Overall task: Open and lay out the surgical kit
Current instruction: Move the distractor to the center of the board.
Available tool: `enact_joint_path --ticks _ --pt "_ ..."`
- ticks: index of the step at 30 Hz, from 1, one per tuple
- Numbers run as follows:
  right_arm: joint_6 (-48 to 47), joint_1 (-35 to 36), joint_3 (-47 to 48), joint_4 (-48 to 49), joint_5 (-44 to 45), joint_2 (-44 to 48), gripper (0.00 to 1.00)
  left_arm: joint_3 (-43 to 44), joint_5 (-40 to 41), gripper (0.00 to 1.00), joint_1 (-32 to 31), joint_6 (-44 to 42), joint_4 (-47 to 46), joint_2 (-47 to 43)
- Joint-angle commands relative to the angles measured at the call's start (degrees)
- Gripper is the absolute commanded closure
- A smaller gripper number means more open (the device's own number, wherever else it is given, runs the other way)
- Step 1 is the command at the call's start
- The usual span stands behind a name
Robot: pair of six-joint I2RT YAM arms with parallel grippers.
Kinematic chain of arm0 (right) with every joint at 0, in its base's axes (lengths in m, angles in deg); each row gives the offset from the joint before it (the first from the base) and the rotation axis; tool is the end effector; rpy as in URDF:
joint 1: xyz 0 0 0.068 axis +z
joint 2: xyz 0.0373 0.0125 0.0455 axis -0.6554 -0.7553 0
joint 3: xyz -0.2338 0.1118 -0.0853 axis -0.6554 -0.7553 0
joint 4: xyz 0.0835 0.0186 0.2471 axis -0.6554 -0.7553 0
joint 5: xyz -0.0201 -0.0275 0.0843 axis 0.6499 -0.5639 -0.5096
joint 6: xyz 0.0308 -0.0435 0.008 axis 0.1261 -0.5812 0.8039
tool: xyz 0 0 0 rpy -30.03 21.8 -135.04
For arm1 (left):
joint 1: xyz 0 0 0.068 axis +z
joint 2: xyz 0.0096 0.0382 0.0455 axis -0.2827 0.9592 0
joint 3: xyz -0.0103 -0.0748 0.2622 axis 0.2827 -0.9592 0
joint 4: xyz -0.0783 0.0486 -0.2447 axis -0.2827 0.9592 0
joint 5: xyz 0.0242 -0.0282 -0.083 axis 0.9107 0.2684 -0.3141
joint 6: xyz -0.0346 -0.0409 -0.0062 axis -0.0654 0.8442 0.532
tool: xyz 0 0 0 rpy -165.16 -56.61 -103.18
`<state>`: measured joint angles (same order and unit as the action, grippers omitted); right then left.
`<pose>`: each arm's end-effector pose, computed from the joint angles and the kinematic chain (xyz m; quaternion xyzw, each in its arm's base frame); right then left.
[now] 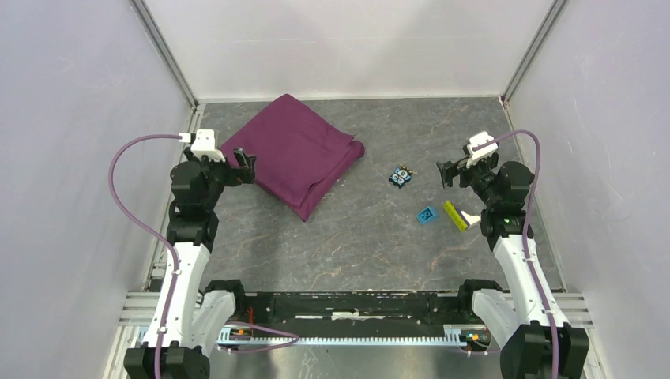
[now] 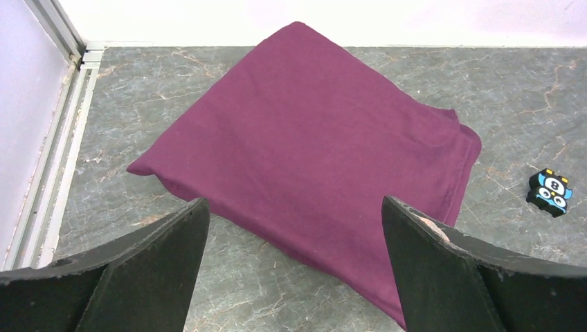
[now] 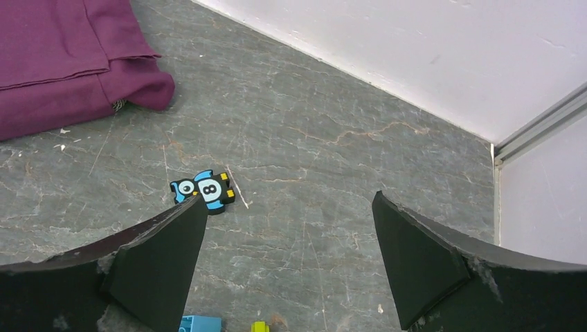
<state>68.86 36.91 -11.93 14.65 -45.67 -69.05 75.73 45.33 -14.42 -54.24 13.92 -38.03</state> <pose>0.2090 0.0001 0.2920 -0.2024 0.7170 0.0600 0.6643 0.1906 0.0001 0.3273 0.0180 0.7563 -0.0835 0.6486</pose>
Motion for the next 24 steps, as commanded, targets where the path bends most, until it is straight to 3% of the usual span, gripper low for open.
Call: enact_joint_path --ticks 1,11,16,20,24 --pt "-0.3 -0.3 -0.4 2.2 -1.6 0.9 0.03 -0.3 0.3 0.00 0.6 1.0 -1.4 -0.7" --pt "-4.6 -1.6 1.0 -0.8 -3.4 1.4 0.03 2.3 -2.0 0.00 0.7 0.0 2.6 0.0" --pt "-13.8 0.1 5.0 -13.0 1.9 -0.6 0.03 3.1 -13.8 0.00 0.7 -3.7 4.5 0.5" --pt "-21.2 2.8 3.0 -21.0 6.3 -3.1 0.03 2.9 -16.1 0.00 0.7 -4.0 4.5 1.5" --pt "-25.2 3.3 0.7 -25.2 2.9 -3.6 0.03 2.7 -15.9 0.00 0.7 -4.1 4.4 1.7"
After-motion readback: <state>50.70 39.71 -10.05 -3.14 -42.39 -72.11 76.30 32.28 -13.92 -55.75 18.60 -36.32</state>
